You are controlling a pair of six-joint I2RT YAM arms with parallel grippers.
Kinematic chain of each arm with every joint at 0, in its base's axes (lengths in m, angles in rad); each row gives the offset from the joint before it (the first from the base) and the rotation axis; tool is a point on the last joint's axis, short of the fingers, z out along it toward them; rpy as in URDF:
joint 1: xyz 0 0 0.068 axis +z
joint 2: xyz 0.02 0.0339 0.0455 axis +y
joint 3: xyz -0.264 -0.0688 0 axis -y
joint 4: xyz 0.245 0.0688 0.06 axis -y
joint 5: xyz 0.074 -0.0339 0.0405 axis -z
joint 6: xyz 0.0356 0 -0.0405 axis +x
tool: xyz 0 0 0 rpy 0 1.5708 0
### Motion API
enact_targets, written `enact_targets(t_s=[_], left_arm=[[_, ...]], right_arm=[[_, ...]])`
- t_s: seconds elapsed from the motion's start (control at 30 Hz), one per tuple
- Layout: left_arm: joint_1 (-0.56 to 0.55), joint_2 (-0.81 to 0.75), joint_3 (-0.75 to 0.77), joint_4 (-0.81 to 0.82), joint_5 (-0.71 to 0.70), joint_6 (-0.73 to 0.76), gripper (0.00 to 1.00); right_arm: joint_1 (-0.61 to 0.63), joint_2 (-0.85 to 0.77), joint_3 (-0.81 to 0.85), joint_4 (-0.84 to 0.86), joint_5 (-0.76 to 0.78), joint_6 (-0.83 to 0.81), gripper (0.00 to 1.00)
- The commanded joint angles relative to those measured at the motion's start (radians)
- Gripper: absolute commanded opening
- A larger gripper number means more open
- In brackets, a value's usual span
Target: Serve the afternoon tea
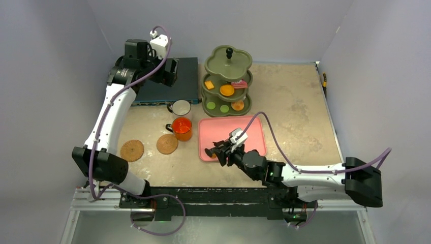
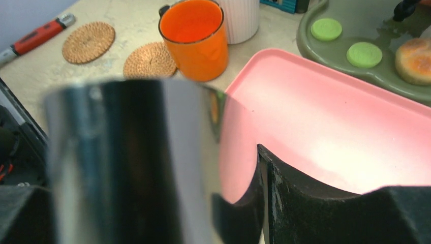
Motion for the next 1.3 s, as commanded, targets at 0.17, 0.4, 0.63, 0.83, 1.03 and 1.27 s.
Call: enact_targets(t_s=[0.17, 0.4, 0.63, 0.83, 1.03, 1.27], left_arm=[[0.007, -0.050, 0.003, 0.009, 0.032, -0.018, 0.99], [0.006, -0.050, 0.008, -0.001, 0.044, -0.009, 0.99], [0.006, -0.043, 0.023, -0.009, 0.047, -0.003, 0.99], [0.006, -0.043, 0.029, -0.011, 0.045, -0.003, 0.99], [0.006, -0.044, 0.041, -0.015, 0.037, 0.003, 0.99], [0.006, -0.046, 0.044, -0.015, 0.040, -0.003, 0.99]], right_arm=[[0.011, 0.084, -0.005, 0.036, 0.056, 0.011, 0.56], [0.019, 0.131, -0.002, 0.059, 0.062, 0.014, 0.57], [0.028, 0.155, -0.004, 0.063, 0.064, 0.026, 0.57], [0.031, 0.187, 0.000, 0.057, 0.077, 0.042, 0.56], [0.032, 0.183, -0.006, 0.045, 0.101, 0.045, 0.52], [0.032, 0.135, -0.002, -0.014, 0.110, 0.020, 0.51]])
